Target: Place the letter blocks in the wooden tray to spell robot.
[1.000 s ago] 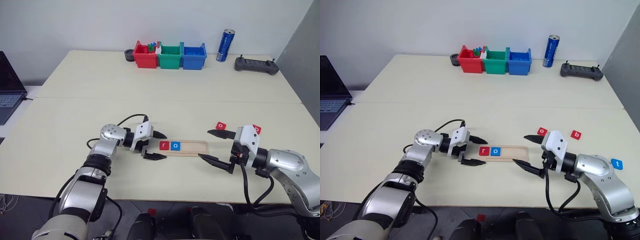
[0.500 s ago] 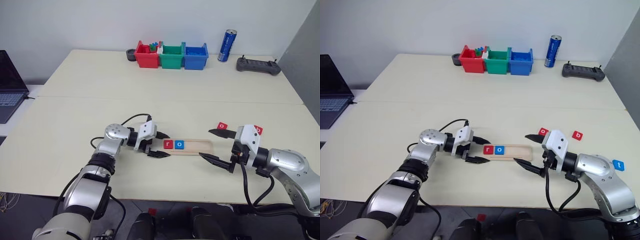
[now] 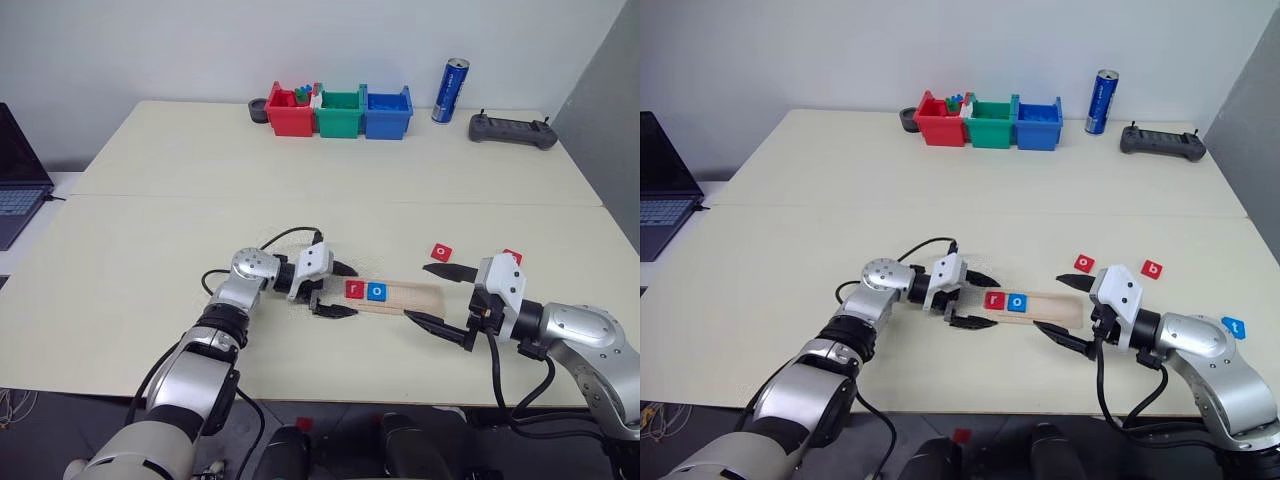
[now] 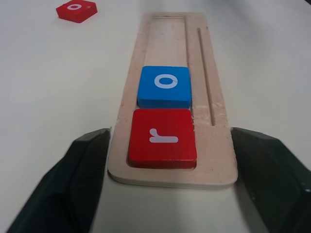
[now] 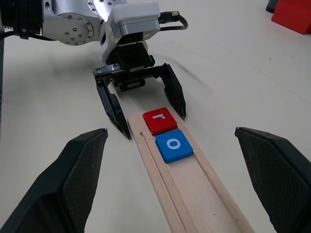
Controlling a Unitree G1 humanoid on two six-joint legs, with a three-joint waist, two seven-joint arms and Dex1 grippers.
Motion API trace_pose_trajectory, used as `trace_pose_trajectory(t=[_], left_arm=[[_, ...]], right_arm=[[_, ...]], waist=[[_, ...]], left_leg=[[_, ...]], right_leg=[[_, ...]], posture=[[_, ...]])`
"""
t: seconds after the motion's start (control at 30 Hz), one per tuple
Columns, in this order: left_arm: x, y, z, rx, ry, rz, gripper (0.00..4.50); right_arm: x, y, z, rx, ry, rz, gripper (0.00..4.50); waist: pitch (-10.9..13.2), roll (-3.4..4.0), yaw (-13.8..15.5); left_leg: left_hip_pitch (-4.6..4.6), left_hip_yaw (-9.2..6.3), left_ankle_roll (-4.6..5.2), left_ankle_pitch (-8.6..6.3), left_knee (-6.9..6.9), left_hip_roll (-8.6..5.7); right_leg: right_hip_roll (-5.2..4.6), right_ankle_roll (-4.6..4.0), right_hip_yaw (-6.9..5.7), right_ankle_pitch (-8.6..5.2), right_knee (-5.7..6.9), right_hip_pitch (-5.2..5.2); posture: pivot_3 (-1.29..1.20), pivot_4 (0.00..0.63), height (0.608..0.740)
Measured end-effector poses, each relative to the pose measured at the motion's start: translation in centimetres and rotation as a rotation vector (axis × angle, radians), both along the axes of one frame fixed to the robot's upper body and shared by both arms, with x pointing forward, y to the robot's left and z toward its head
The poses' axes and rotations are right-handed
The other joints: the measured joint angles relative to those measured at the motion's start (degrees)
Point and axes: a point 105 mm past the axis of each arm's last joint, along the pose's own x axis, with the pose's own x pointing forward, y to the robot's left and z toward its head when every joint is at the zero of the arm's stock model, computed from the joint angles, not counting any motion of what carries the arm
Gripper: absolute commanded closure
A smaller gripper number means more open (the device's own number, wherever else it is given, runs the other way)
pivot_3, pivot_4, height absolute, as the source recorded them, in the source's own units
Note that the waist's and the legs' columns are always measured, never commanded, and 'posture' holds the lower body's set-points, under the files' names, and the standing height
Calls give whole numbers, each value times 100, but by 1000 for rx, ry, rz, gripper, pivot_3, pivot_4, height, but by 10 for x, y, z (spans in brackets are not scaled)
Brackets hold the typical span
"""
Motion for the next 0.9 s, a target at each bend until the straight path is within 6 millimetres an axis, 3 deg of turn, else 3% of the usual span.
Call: trace_pose_trajectory(t=[0.23, 0.4, 0.53, 0.63, 0.77, 0.9], left_arm=[[-1, 0, 3, -6, -3, -8, 21], [1, 12, 22, -42, -27, 6, 21], [-3, 26, 42, -73, -46, 28, 21], [-13, 26, 51, -104, -40, 28, 21], [-28, 19, 57, -152, -12, 40, 21], [-36, 16, 59, -170, 13, 56, 21]], right_arm=[[0, 0, 0, 1, -1, 0, 0], [-1, -3, -2, 0, 7, -15, 0], [-1, -19, -8, -19, 31, -72, 0], [9, -33, -11, -22, 33, -161, 0], [45, -51, -8, 4, -29, -388, 0], [64, -50, -8, 32, -40, -468, 0]], waist=[[0, 0, 1], [0, 0, 0], [0, 0, 7], [0, 0, 9], [0, 1, -14], [0, 1, -3]], left_leg=[[-1, 0, 0, 0, 0, 0], [-1, -1, 0, 0, 0, 2], [0, 0, 0, 0, 0, 1], [1, 1, -1, 0, 1, 3], [9, 8, -1, 1, 0, 5], [10, 9, -1, 1, 0, 6]], right_leg=[[0, 0, 0, 0, 0, 0], [0, 0, 0, 0, 1, -1], [-1, 0, 2, 0, 1, 0], [-1, 0, 2, 0, 3, 0], [-1, -1, 12, 0, 19, -3], [2, -1, 13, -1, 20, -4]], posture=[[0, 150, 740], [0, 150, 740], [0, 150, 740], [0, 150, 740], [0, 150, 740], [0, 150, 740]])
